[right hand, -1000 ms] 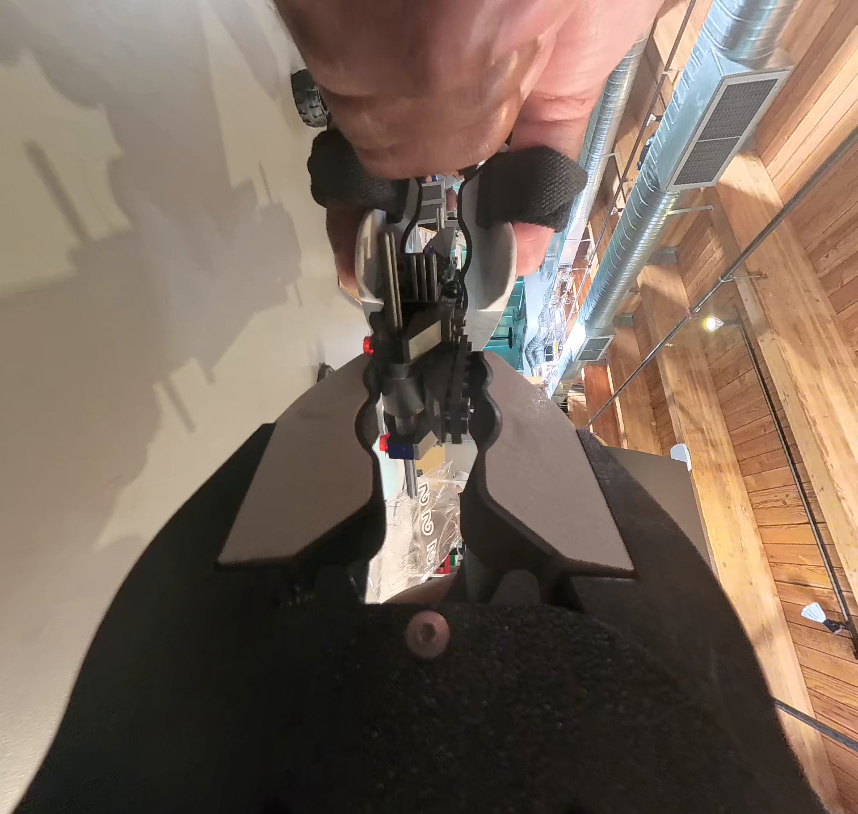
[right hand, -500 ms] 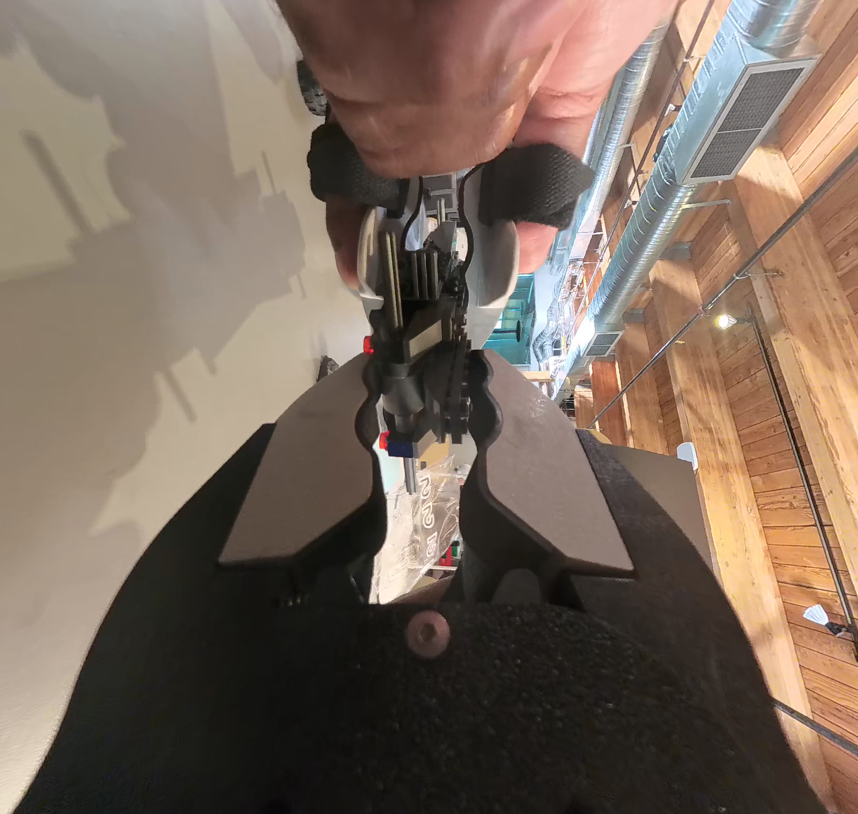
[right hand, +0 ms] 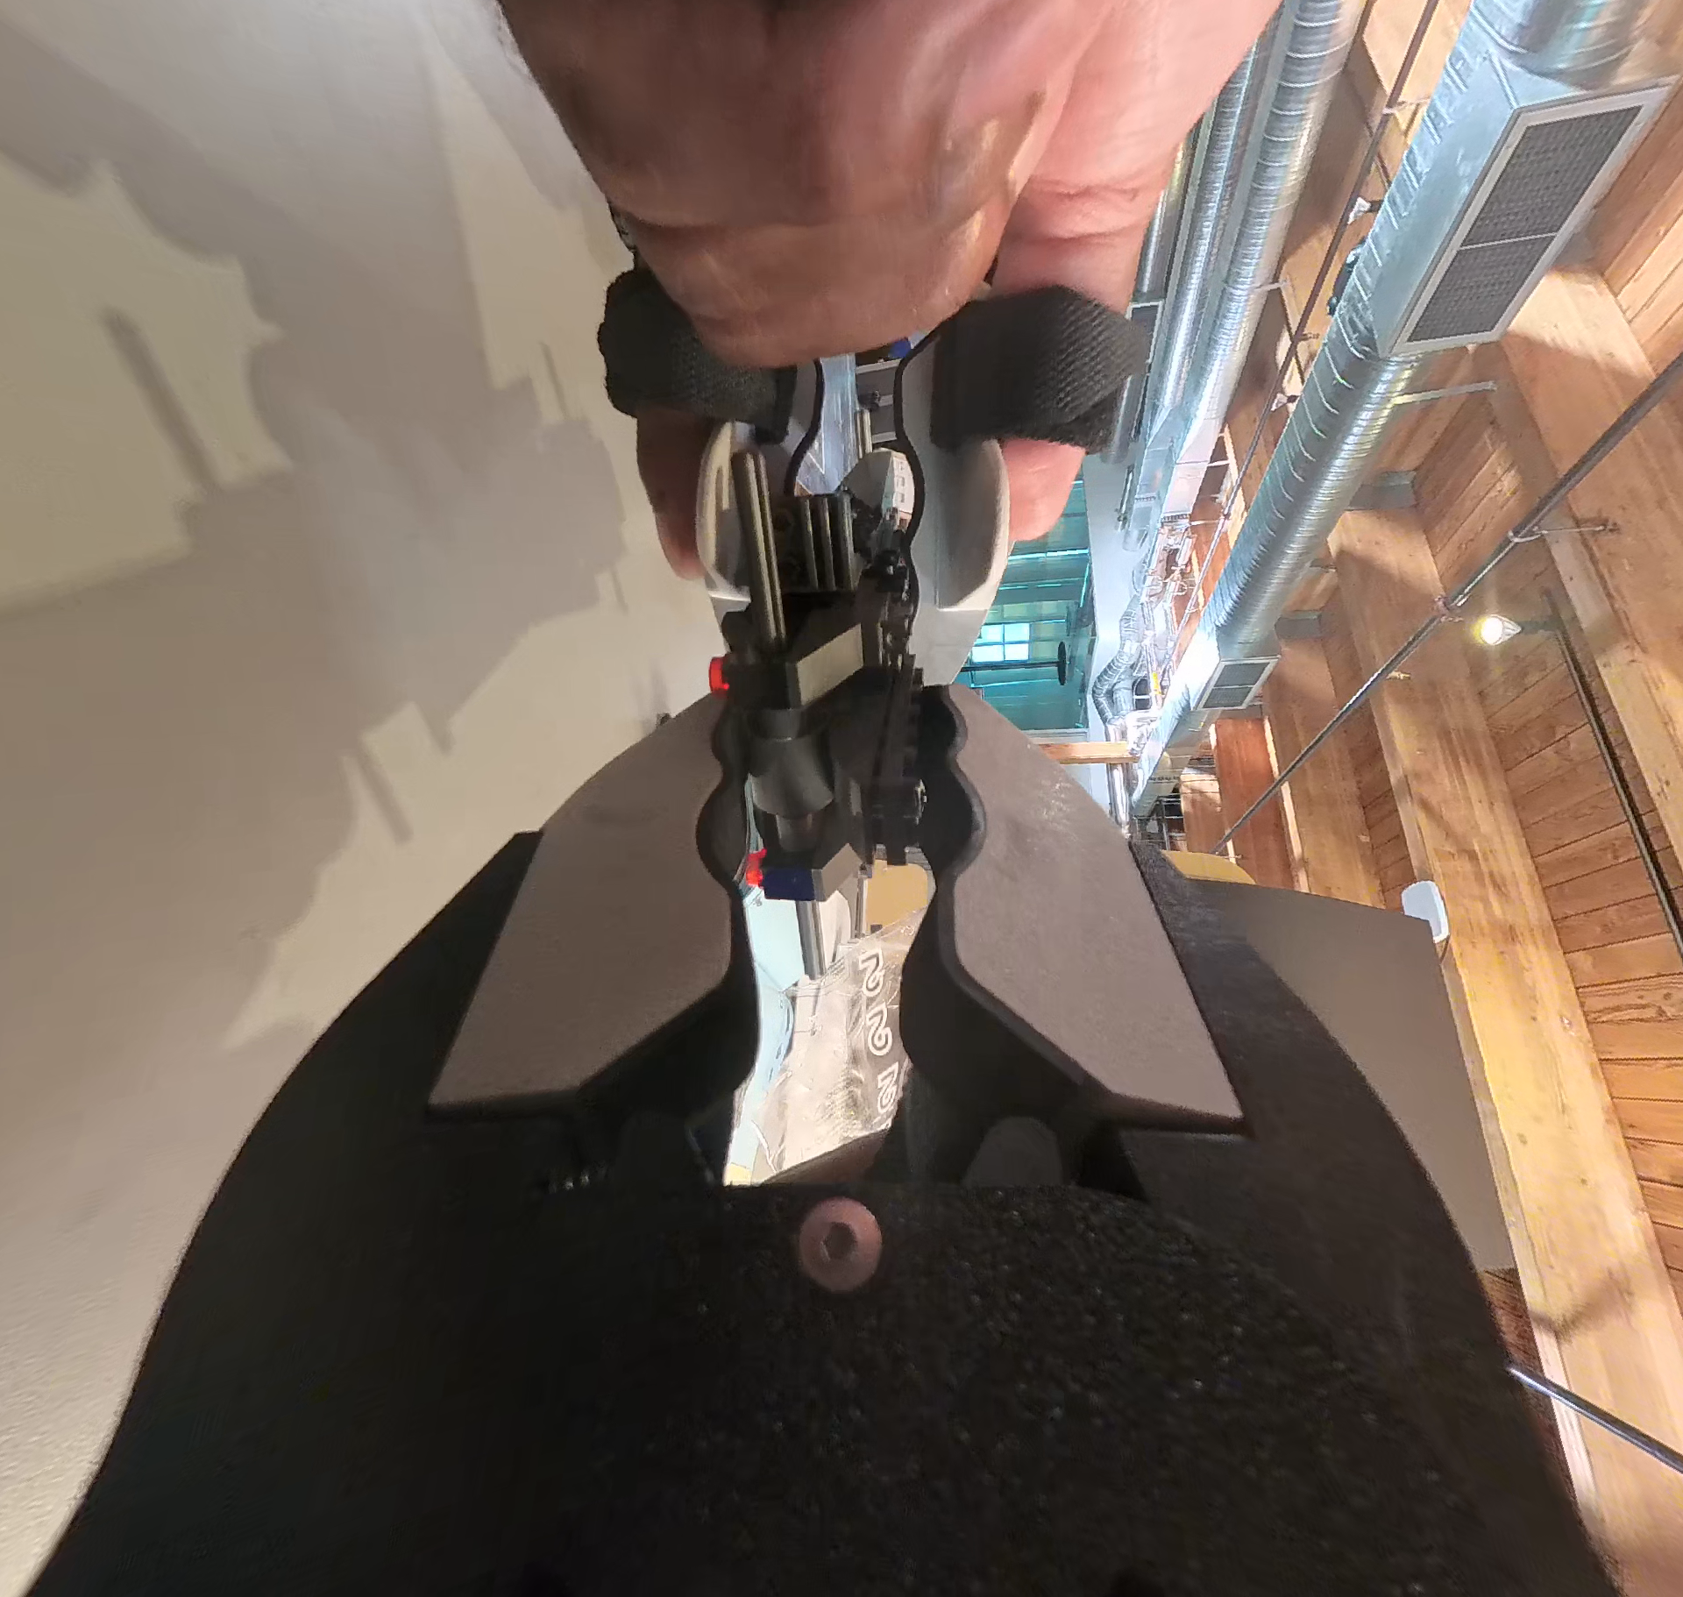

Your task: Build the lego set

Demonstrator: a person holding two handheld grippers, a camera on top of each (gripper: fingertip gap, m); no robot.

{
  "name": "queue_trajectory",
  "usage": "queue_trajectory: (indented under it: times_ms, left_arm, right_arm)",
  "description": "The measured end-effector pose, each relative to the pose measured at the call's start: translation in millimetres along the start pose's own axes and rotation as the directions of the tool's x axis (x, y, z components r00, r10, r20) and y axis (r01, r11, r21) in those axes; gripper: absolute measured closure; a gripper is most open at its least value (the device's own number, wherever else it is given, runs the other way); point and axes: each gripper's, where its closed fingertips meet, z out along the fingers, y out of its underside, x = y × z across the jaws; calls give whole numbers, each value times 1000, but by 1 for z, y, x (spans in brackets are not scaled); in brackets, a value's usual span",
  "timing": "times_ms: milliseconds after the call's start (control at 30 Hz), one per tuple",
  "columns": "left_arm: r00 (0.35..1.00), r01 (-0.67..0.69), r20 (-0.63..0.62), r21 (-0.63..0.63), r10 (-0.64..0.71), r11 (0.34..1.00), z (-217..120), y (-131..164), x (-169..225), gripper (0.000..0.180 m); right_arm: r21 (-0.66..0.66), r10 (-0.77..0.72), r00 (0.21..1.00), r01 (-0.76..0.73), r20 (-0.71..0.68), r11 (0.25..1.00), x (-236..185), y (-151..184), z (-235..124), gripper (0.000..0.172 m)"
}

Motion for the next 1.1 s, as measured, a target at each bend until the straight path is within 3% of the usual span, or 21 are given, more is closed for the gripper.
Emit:
queue_trajectory:
  times_ms: [600, 1100]
  left_arm:
    - [1000, 16, 8, -5, -16, 1000, 2, -1, -2, 149]
    - [999, 27, -38, 11, -26, 1000, 6, -7, 3, 150]
  right_arm:
    - [9, 38, 999, -38, 32, 999, -2, 1, -3, 136]
    - [-44, 89, 992, -93, -93, 995, 12, 11, -9, 121]
